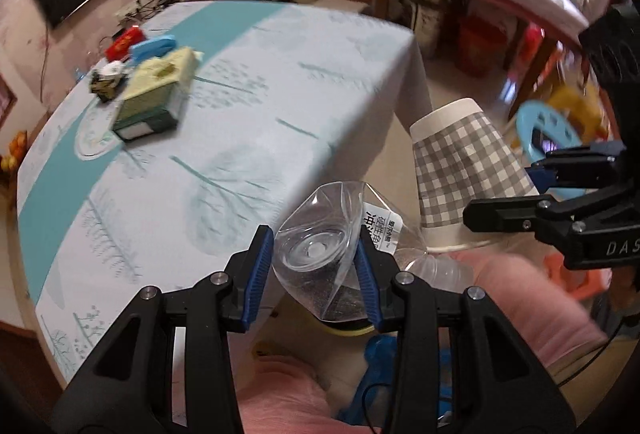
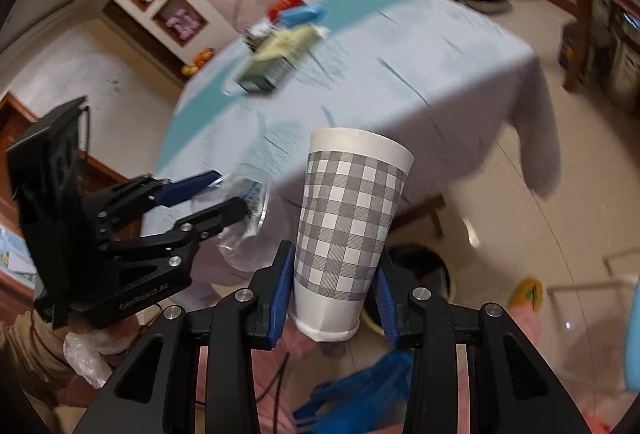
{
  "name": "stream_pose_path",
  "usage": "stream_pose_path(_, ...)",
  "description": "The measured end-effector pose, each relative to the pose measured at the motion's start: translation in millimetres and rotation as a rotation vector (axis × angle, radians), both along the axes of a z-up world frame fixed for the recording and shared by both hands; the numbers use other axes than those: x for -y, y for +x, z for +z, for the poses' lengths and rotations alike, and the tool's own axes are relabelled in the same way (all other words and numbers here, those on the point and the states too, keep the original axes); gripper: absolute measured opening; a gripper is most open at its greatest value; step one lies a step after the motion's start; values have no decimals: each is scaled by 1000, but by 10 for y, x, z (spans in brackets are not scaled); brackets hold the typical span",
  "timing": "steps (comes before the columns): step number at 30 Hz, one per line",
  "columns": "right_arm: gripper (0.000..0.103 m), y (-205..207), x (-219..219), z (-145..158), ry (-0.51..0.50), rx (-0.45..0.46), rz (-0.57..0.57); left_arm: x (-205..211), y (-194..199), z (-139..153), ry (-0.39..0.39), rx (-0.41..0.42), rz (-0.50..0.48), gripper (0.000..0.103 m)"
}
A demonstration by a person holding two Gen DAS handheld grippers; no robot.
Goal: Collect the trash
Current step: 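Carry paper cup and plastic cup over the bin and open both tools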
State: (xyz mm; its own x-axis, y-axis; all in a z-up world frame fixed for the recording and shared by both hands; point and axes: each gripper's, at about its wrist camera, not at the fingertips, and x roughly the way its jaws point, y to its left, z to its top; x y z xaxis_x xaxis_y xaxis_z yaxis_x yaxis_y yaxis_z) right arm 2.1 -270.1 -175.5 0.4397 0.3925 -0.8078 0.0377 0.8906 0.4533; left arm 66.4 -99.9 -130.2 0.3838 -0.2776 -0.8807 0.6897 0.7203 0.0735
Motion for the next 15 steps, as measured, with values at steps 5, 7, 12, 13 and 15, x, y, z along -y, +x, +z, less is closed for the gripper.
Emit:
stream_pose_path(5, 37, -130, 184, -567, 16, -85, -26, 230, -121, -470, 68, 13, -47, 37)
stream_pose_path(7, 37, -126, 248, -762, 18, -112, -37, 316, -170, -698, 98, 18, -61, 37)
stream_pose_path(12, 37, -107, 434, -1315, 64, -178, -80, 415, -179, -1262, 126, -43, -53, 37)
stream_pose_path(13, 37, -93, 469, -1439, 81, -198, -90, 418, -161, -1372, 124, -57, -48, 37)
stream_pose_path(15, 37, -41, 492, -1638, 82, -206, -100, 418, -114, -1585, 128, -75, -38, 37)
